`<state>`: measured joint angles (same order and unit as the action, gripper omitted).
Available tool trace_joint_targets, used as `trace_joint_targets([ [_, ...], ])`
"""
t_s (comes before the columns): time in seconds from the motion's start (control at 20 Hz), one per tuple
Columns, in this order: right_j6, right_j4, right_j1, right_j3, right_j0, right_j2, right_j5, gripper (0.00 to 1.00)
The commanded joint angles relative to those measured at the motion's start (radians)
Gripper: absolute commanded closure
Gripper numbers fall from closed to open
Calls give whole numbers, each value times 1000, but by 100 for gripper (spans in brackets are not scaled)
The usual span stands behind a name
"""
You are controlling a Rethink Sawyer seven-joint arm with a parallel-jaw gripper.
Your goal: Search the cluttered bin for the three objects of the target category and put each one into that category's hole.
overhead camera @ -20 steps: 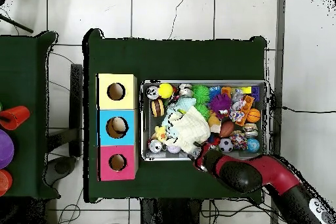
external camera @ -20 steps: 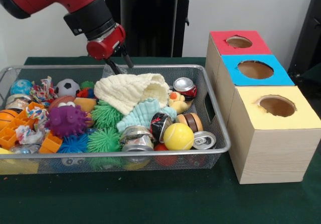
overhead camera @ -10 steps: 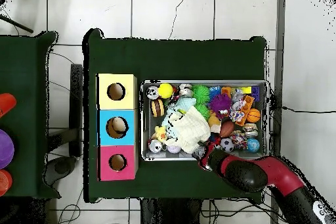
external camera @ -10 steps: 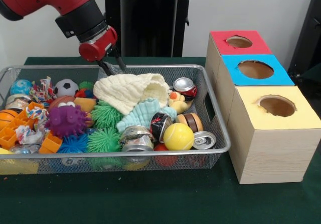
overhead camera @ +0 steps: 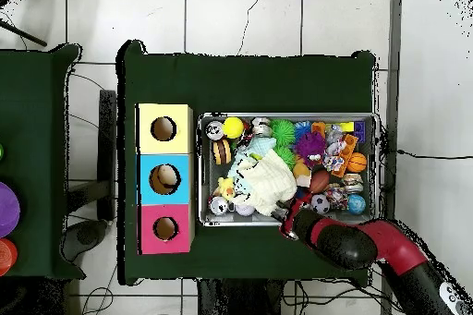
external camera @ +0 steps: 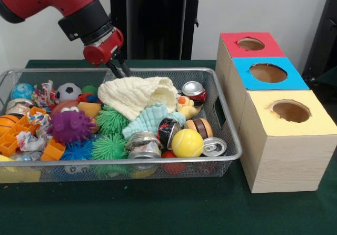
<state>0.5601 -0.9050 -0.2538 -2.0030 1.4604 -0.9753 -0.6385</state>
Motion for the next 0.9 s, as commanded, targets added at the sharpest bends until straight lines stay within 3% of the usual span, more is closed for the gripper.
trace_joint_targets([
  [0.05,-280,-5,22,156,-5,66,-168,100],
  [0.5,-250,-9,20,141,-6,70,-142,100],
  [0.7,-100,16,-60,32,-3,43,-84,100],
  [0.9,88,114,-237,-103,-35,-33,-61,100],
])
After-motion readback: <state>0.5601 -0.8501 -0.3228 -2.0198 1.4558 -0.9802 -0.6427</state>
